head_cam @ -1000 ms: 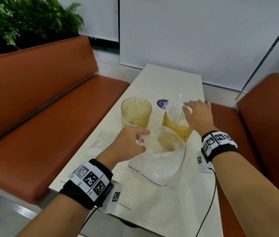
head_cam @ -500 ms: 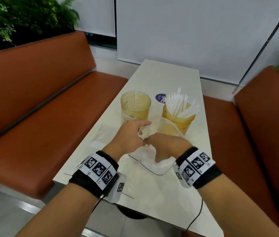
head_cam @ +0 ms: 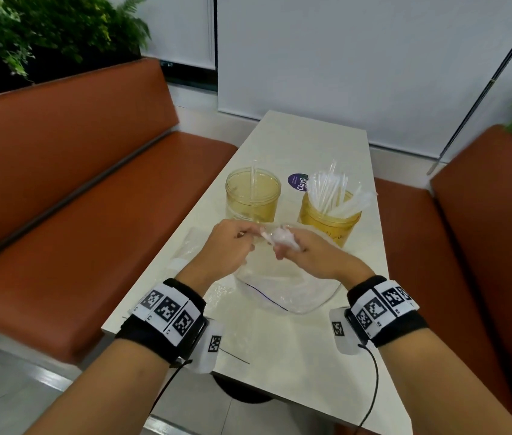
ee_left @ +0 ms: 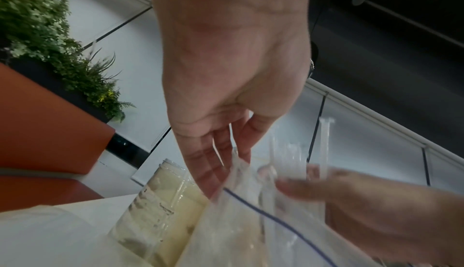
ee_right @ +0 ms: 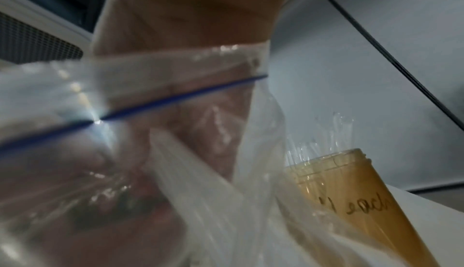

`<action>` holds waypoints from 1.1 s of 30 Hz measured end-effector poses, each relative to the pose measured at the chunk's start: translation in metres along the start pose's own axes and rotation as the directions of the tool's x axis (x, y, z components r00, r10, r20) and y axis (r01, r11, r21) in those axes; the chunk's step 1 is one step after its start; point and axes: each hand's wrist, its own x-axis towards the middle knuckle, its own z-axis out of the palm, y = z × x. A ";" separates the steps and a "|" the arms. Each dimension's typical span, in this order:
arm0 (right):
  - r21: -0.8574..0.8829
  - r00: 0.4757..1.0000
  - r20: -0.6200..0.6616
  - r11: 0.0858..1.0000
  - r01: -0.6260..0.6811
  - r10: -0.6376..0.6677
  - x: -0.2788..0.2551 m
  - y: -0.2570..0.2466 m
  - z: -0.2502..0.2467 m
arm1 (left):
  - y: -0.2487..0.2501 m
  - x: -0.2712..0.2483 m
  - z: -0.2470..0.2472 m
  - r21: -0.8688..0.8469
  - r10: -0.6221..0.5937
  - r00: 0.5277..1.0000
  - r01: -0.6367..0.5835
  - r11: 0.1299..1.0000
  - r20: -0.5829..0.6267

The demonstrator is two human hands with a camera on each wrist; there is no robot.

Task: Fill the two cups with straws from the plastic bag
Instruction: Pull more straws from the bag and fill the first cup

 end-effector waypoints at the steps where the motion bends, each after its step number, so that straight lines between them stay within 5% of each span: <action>1: 0.052 0.998 -0.034 0.998 0.046 -0.044 0.000 -0.005 -0.002 | 0.003 -0.001 0.001 -0.047 -0.011 1.000 0.012 0.999 0.010; 6: 0.216 0.962 -0.249 0.961 0.172 -0.116 0.006 -0.032 -0.007 | 0.012 -0.008 0.007 -0.082 -0.019 0.992 0.029 0.996 0.124; 11: 0.288 0.865 -0.479 0.904 0.317 -0.151 0.013 -0.069 -0.035 | 0.007 -0.007 0.014 -0.057 -0.060 0.994 0.065 0.996 0.086; 15: 0.497 0.808 -0.569 0.719 0.487 -0.154 0.016 -0.099 -0.089 | 0.000 -0.005 0.015 -0.012 -0.040 0.999 0.041 0.999 0.025; 17: 0.538 0.751 -0.645 0.613 0.579 -0.143 0.014 -0.110 -0.119 | -0.003 -0.004 0.013 0.012 -0.032 0.999 0.032 0.999 0.013; 21: 0.405 0.561 -0.823 0.608 0.683 -0.082 0.014 -0.109 -0.170 | -0.012 0.000 0.011 0.042 -0.038 0.999 0.038 0.998 -0.011; 25: 0.305 0.444 -0.896 0.738 0.603 0.007 0.035 -0.066 -0.188 | -0.016 0.002 0.006 -0.017 -0.082 0.997 0.082 0.996 -0.010; 33: 0.343 0.454 -0.865 0.912 0.223 0.214 0.087 0.043 -0.132 | -0.012 0.012 0.006 -0.008 -0.078 0.997 0.078 0.997 0.017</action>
